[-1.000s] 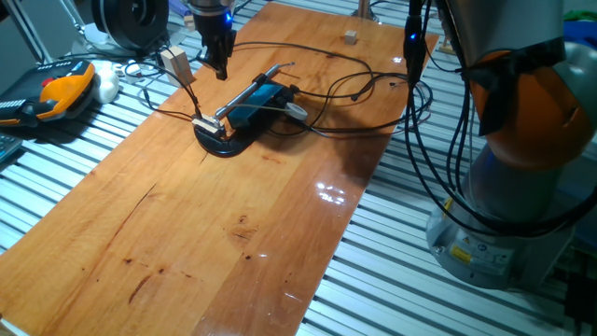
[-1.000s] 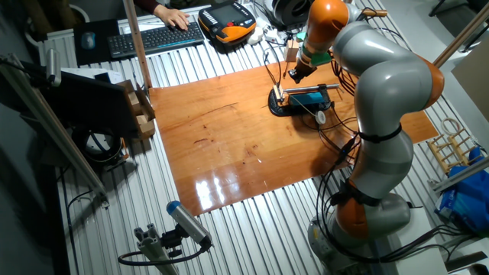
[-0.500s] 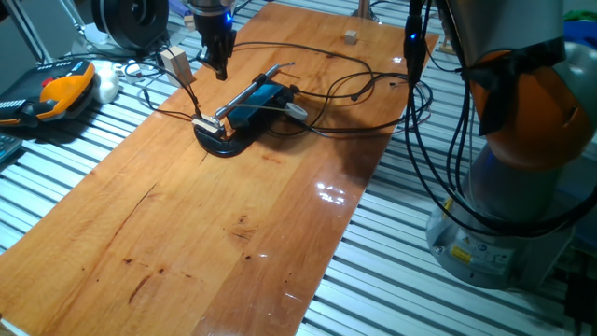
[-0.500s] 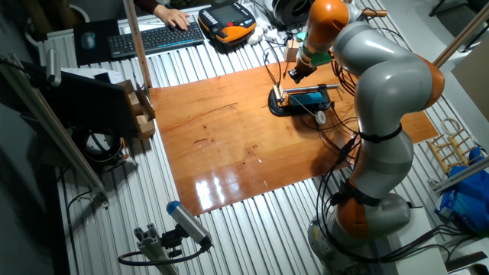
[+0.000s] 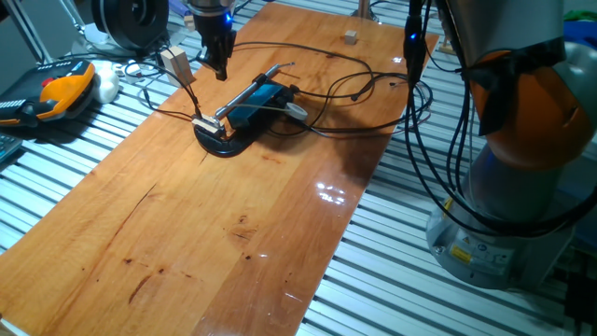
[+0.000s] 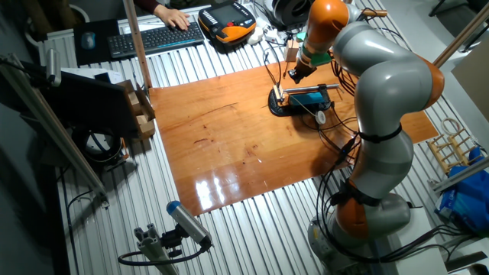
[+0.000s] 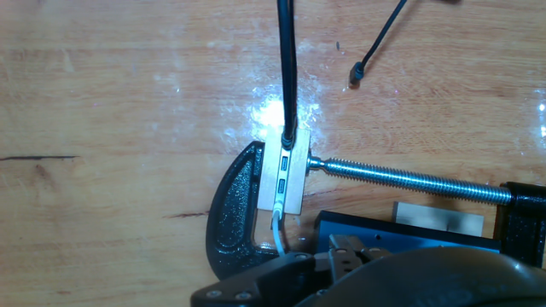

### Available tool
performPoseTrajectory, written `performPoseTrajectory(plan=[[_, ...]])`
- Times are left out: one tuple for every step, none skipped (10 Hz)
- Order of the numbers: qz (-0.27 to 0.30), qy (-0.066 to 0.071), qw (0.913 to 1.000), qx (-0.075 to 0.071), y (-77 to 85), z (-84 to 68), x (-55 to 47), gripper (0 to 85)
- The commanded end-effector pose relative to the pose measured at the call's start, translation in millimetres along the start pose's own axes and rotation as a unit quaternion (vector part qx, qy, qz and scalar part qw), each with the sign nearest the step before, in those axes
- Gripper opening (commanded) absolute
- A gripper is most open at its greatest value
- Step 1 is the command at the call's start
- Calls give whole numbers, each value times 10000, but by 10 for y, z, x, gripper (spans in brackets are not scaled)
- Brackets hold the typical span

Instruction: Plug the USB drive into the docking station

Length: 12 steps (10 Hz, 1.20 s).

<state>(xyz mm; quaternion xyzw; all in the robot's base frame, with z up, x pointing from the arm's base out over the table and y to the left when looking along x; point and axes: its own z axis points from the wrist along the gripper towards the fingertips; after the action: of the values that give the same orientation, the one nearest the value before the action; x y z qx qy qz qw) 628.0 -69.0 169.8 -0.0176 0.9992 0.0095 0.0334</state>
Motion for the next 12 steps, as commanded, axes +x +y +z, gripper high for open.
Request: performPoseTrajectory(plan=[[0, 1, 10000, 0, 0, 1, 0, 0], [0, 1, 10000, 8, -2, 2, 0, 0], [-8, 1, 10000, 8, -2, 3, -1, 0], [-8, 1, 10000, 8, -2, 3, -1, 0], [-16, 1, 10000, 8, -2, 3, -1, 0], [-16, 1, 10000, 8, -2, 3, 0, 0], [-16, 1, 10000, 8, -2, 3, -1, 0], [-16, 1, 10000, 8, -7, 6, -2, 0], [-16, 1, 10000, 8, -10, 8, -4, 0], [-39, -6, 10000, 8, -21, 8, 0, 0], [-44, -8, 10000, -30, -36, 10, 4, 0], [-27, -16, 10000, -45, -33, 9, 5, 0]])
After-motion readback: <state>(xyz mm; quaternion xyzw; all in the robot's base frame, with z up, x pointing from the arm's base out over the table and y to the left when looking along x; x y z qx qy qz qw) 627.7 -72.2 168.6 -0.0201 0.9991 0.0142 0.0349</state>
